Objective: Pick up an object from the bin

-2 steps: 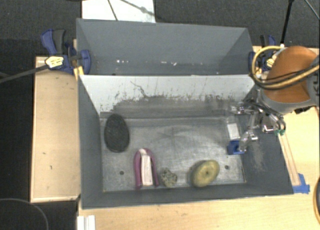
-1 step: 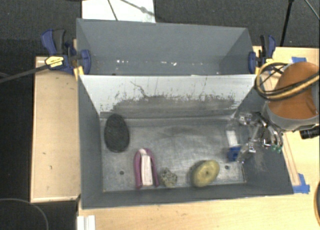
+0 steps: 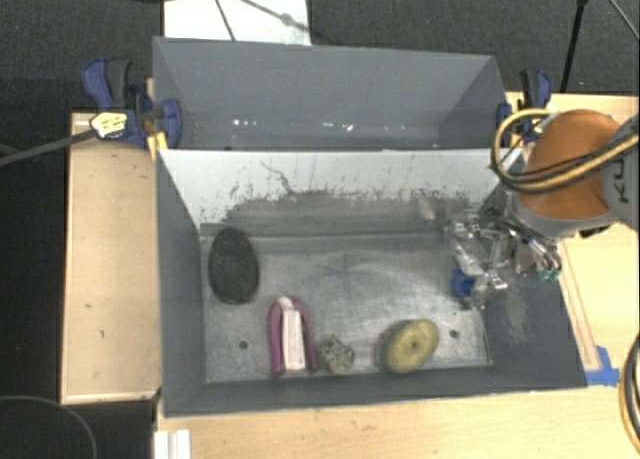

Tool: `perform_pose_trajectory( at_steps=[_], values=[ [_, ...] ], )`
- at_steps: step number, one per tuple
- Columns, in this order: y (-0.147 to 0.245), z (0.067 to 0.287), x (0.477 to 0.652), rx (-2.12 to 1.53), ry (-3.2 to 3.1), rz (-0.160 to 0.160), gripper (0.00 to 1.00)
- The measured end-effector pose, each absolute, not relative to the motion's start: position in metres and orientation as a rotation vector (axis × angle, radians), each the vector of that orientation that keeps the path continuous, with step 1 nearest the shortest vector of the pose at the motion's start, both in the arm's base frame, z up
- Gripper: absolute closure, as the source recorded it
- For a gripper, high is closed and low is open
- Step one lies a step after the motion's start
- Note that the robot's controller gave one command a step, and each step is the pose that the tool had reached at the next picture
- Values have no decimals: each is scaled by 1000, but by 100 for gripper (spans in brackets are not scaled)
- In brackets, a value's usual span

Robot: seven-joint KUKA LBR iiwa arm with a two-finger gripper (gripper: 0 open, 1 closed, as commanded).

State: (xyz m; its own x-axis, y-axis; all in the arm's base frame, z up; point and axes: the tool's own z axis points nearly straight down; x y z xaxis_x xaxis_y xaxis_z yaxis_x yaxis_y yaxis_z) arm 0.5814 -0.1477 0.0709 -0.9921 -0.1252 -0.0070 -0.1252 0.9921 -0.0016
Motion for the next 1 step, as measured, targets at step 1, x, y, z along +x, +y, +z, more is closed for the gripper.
perform_pose_trajectory(
  at_steps=[1],
  values=[
    [-138, 72, 590, 352, 3124, 19, 0]
  ],
)
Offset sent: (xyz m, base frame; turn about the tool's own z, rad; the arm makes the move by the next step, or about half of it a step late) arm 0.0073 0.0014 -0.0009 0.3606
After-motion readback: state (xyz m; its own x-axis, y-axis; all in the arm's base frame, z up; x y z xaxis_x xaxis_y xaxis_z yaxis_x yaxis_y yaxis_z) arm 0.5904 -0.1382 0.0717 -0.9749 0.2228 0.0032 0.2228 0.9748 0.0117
